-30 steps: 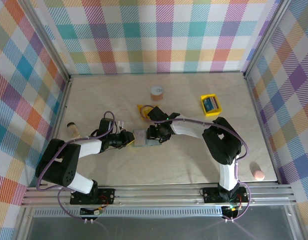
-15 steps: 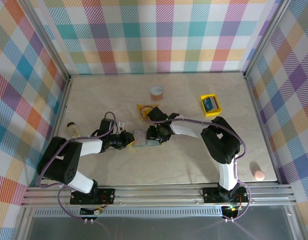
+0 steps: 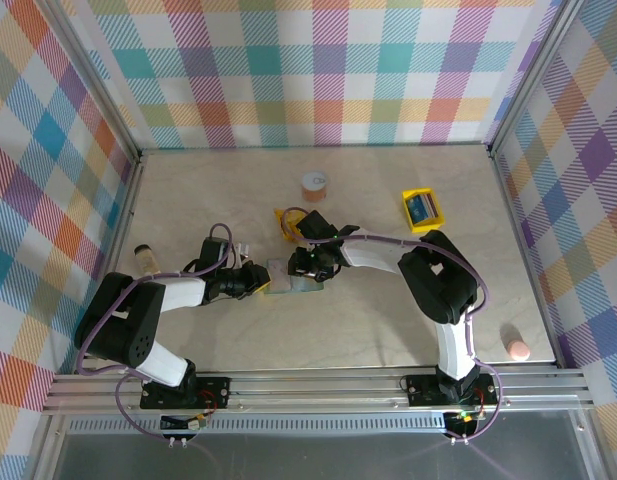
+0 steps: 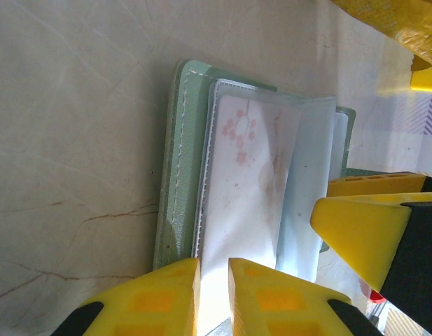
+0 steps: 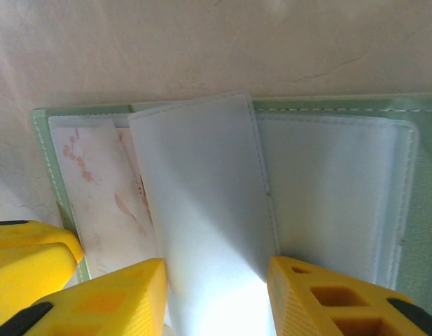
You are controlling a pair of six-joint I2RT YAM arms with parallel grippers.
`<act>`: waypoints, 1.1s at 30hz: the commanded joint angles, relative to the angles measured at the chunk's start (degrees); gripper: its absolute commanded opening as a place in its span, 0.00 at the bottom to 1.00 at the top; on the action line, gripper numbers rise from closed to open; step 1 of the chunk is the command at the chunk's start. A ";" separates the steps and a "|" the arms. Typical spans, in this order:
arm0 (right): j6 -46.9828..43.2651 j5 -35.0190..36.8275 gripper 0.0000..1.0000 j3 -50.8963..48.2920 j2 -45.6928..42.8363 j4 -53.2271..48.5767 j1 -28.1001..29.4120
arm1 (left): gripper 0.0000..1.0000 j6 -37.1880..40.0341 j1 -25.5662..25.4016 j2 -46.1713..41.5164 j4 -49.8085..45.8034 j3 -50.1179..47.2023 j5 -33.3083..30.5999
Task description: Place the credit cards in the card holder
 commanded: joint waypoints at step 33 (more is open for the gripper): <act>-3.74 2.22 0.33 7.56 3.71 -3.73 4.76 | 0.17 0.89 -0.56 -5.82 -7.39 0.23 -5.89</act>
